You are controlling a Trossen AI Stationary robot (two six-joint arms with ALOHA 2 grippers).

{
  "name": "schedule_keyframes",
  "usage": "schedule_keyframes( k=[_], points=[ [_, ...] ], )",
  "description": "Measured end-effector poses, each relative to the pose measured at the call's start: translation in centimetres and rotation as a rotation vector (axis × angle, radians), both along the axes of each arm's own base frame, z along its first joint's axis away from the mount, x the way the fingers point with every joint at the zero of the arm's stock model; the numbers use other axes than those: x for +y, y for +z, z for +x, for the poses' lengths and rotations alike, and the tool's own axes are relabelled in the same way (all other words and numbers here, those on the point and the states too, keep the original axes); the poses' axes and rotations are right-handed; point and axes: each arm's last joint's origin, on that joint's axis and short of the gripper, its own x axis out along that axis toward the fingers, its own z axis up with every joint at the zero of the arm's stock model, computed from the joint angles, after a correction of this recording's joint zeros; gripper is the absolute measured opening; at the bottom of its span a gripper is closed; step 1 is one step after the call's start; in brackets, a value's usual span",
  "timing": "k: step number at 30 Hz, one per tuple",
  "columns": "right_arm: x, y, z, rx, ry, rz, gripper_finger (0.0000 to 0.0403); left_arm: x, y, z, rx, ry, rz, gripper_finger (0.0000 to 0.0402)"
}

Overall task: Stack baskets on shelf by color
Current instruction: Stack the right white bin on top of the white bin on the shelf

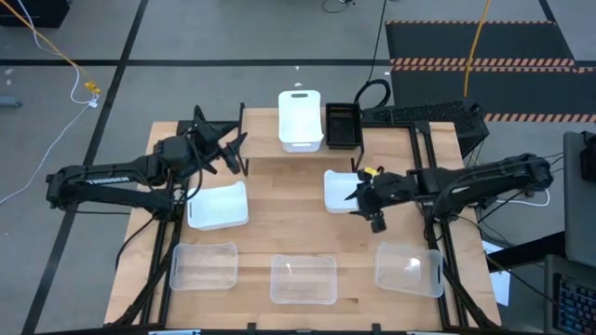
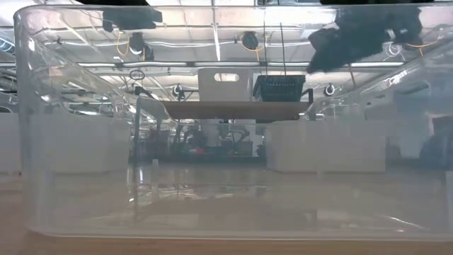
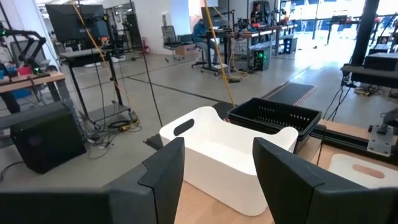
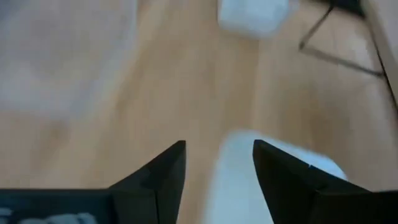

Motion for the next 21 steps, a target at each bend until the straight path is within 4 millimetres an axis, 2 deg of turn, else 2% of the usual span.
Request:
schedule_keyframes(
  k=[6,9,16,21],
  points=[
    [-0.5,1.0,-0.2,0.38,0.139,-0.347,0.0163,0.0,0.1,0.0,-0.008,0.001,0.009,0.0191],
    [-0.8,0.4,-0.8,0.566,0.267,-0.474,0.0153,0.0,0.1,0.0,-0.002,0.001,0.012,0.0191],
    [-2.2,-2.1,-1.6,0.793,0.378,-0.555,0.0148,0.0,0.1,0.0,0.011,0.001,0.022,0.0191],
    [-2.8,-3.1,-2.2,0.886,0.408,-0.681,0.0143,0.0,0.0,0.0,0.014,0.001,0.021,0.0191]
  ],
)
